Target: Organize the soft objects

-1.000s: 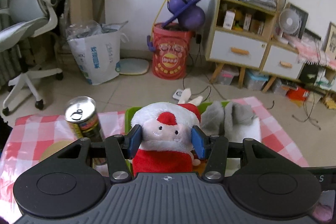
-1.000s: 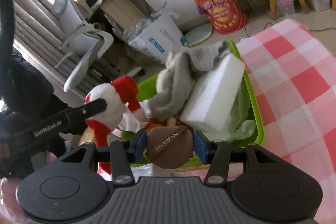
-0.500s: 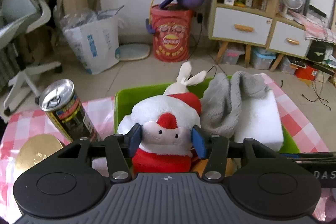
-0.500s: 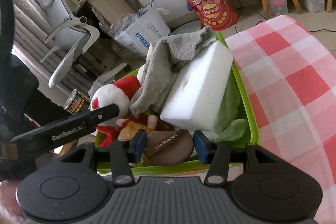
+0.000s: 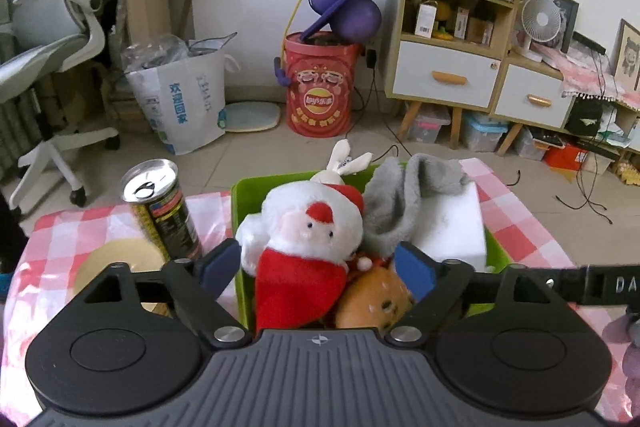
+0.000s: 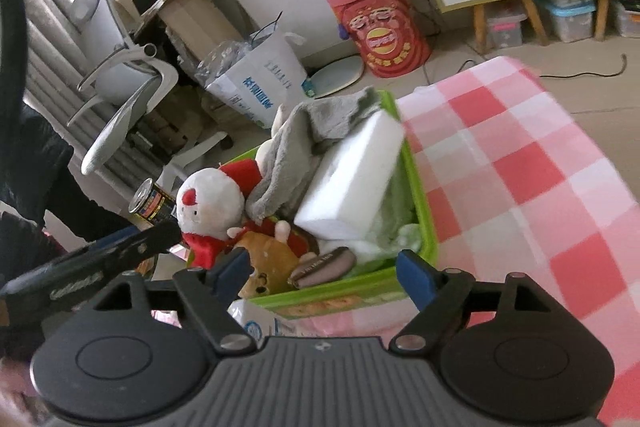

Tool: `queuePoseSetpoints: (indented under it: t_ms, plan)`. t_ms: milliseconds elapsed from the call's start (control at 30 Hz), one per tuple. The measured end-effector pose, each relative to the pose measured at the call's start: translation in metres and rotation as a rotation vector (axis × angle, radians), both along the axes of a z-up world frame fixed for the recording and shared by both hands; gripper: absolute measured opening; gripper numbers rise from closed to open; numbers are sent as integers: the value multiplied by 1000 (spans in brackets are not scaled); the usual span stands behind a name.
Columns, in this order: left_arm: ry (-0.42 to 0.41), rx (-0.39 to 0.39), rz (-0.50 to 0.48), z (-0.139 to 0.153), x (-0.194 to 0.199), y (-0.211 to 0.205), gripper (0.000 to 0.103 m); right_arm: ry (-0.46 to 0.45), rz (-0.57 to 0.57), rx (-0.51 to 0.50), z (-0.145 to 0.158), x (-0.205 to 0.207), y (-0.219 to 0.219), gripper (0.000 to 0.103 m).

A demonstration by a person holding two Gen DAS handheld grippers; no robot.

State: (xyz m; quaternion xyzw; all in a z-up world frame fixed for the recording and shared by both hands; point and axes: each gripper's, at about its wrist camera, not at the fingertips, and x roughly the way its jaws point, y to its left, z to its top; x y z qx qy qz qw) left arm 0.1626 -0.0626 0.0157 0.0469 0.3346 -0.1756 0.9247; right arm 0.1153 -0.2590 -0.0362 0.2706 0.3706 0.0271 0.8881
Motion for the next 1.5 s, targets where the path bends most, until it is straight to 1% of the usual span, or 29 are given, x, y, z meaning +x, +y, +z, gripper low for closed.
queuePoseSetpoints:
  t_ms: [133, 233, 333, 600, 700, 767, 833, 933, 1033, 1067, 1100, 1200, 1267, 1500]
  plan:
    - [12, -2, 8, 7, -22, 8, 84, 1, -27, -19, 10, -21, -7, 67]
    - [25, 8, 16, 8, -40, 14, 85, 2, -52, -24, 15, -39, -11, 69]
    - [39, 1, 31, 7, -61, 23, 85, 9, -71, -21, 17, -55, -14, 70]
    - [130, 0, 78, -7, -104, 46, 85, 32, -78, -30, 20, -93, -3, 71]
    - [161, 19, 85, -13, -117, 51, 85, 49, -77, -61, 20, -103, 5, 72]
    - [175, 18, 86, -17, -127, 53, 85, 73, -78, -99, 19, -108, 12, 72]
    - [192, 22, 94, -23, -135, 54, 85, 78, -73, -131, 18, -114, 19, 72]
    - [215, 49, 99, -31, -145, 53, 85, 89, -54, -170, 16, -120, 29, 72]
    - [213, 80, 104, -34, -152, 52, 87, 94, -41, -224, 15, -125, 39, 73]
    - [213, 86, 108, -34, -155, 52, 93, 95, -36, -242, 15, -127, 42, 74]
    - [210, 92, 115, -34, -157, 52, 96, 97, -32, -260, 15, -128, 45, 75]
    - [191, 91, 133, -27, -161, 51, 98, 115, -14, -303, 16, -131, 54, 76]
    - [185, 89, 139, -22, -163, 47, 98, 106, -7, -316, 21, -133, 58, 77]
    - [169, 83, 106, -16, -170, 29, 98, 75, -8, -358, 32, -137, 68, 81]
